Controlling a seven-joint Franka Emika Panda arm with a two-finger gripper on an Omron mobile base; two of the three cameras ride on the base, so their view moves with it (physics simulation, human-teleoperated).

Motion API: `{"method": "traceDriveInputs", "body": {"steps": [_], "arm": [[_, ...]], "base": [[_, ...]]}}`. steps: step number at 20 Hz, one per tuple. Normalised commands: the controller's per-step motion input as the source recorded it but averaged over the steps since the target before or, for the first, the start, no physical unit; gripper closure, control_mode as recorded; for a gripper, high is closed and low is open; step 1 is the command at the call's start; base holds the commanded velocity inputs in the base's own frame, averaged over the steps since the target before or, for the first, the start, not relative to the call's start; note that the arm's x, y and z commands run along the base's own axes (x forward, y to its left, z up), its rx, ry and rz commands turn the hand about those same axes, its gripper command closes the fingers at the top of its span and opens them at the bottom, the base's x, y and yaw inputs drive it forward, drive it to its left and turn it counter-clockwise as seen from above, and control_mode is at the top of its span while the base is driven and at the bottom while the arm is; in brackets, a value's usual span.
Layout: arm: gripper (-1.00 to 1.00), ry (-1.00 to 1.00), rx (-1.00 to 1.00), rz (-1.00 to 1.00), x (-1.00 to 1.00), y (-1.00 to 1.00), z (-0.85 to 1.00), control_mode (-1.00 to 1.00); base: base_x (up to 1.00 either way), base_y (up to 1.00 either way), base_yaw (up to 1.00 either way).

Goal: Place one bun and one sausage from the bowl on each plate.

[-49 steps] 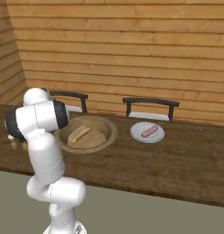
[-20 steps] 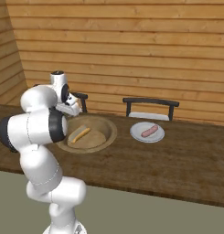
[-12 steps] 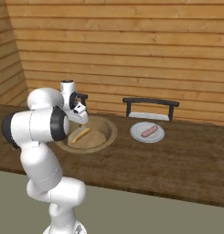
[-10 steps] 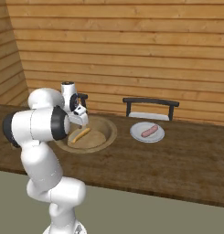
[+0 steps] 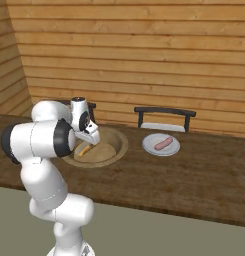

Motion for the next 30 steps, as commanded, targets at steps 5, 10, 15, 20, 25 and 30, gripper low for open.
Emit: {"method": "traceDriveInputs", "body": {"steps": [5,10,15,20,25,30], "arm": [[-1.0,-0.05,0.0,0.0,0.03,0.01,-0.22,-1.0],[-1.0,-0.01,0.0,0.0,0.16,0.12,-0.2,-1.0],[-1.0,0.0,0.0,0.0,0.03,0.02,-0.31,-1.0],[1.0,-0.01,0.01,0.0,0.0,0.0,-0.25,-1.0],[1.0,0.0,0.0,0.0,-0.01,-0.01,-0.04,-1.0],[1.0,0.0,0.0,-0.08,-0.49,-0.77,0.29,-1.0]], "base": [[0.0,0.0,0.0],[0.0,0.0,0.0],[0.0,0.0,0.0],[0.0,0.0,0.0],[0.0,0.0,0.0],[0.0,0.0,0.0]]}}
